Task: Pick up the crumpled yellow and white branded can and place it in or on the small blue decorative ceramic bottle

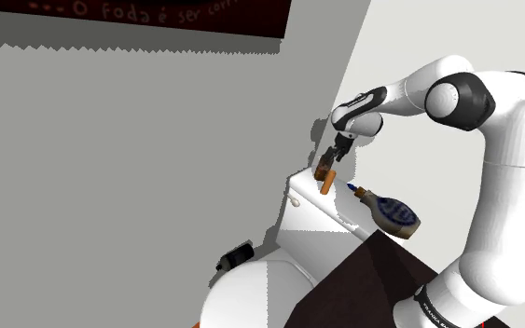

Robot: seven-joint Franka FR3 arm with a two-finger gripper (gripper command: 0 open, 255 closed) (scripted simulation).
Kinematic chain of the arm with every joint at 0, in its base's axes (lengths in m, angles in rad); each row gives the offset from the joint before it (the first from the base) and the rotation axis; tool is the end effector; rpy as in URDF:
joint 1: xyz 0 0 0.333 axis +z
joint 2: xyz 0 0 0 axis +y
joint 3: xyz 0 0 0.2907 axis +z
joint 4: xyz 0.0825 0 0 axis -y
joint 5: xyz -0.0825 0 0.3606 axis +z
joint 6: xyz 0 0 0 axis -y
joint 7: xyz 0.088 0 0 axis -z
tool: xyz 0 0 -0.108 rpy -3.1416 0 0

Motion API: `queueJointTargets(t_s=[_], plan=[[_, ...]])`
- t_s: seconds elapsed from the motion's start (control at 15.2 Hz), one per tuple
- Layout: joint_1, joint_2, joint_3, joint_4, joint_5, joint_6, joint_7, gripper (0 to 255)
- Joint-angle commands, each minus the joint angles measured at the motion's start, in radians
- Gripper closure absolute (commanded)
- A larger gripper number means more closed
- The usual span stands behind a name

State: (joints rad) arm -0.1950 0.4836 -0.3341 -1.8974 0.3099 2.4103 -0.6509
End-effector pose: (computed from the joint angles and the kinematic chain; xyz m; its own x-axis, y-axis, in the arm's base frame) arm 0.5326 -0.2972 0.2571 0.9940 -0.0630 0.0899 -0.0618 -0.9980 -0.0164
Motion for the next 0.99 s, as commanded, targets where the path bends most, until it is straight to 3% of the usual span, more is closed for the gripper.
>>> queueJointTargets(t_s=[0.0,0.53,0.59,0.92], plan=[[-0.006,0.027,0.009,0.003,0.014,0.023,-0.009,0],[-0.006,0.027,0.010,0.003,0.014,0.023,-0.009,0],[-0.006,0.027,0.010,0.003,0.014,0.023,-0.009,255],[-0.007,0.028,0.009,0.005,0.014,0.022,-0.009,255]])
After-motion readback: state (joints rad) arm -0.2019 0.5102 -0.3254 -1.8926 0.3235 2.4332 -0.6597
